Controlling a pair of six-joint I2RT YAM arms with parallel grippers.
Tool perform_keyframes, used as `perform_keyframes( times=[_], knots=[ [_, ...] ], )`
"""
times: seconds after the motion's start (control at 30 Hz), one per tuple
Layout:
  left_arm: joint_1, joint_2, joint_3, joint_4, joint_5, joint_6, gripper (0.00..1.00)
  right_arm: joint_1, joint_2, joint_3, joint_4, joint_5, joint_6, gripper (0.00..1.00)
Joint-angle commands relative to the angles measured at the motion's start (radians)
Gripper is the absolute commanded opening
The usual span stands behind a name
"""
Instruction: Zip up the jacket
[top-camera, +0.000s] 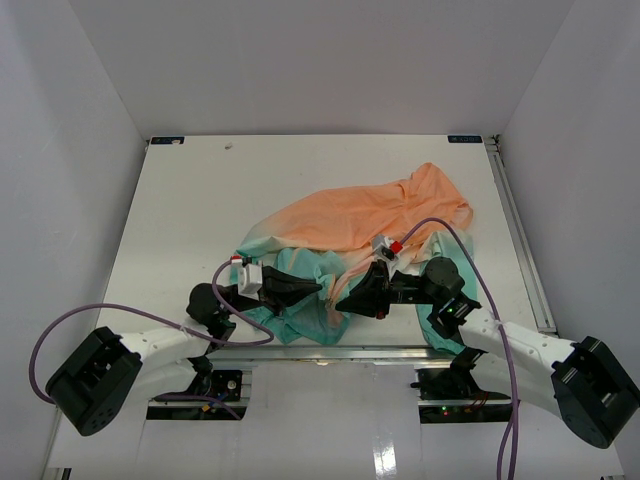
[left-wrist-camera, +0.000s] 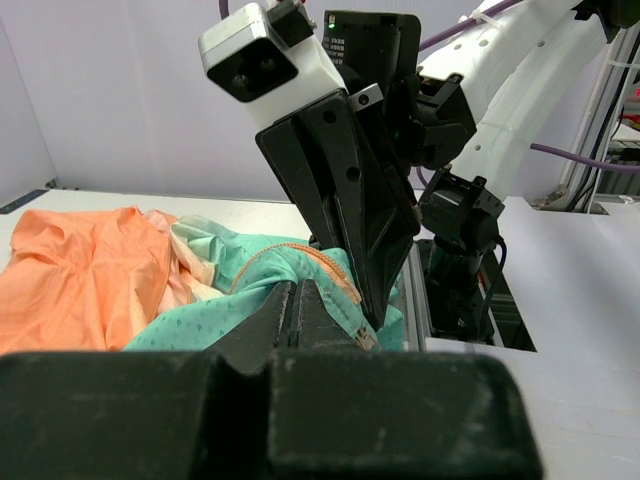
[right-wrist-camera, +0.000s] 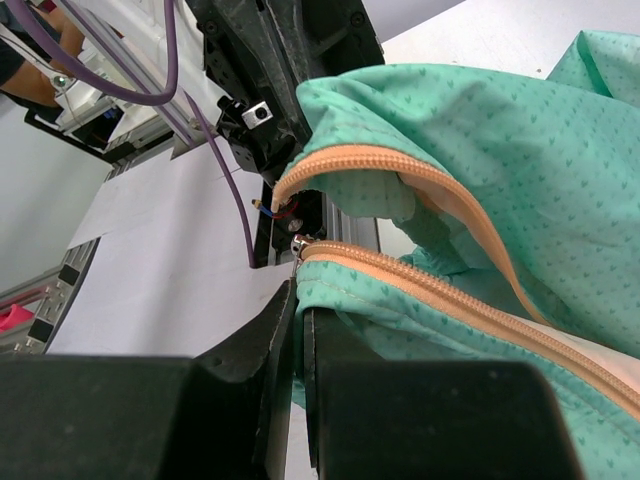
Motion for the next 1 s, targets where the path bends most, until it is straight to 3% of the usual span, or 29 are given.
perform_keyframes(
  times=[0.0, 0.97],
  knots=[
    [0.002, -0.023, 0.005, 0.395, 0.013, 0.025, 0.00, 0.000, 0.009, -0.013, 0.095, -0.031, 0.015, 0.08],
    [0.001, 0.051, 0.007, 0.444, 0.020, 0.012, 0.00, 0.000, 0.022, -0.036, 0.184, -0.057, 0.059, 0.08]
  ],
)
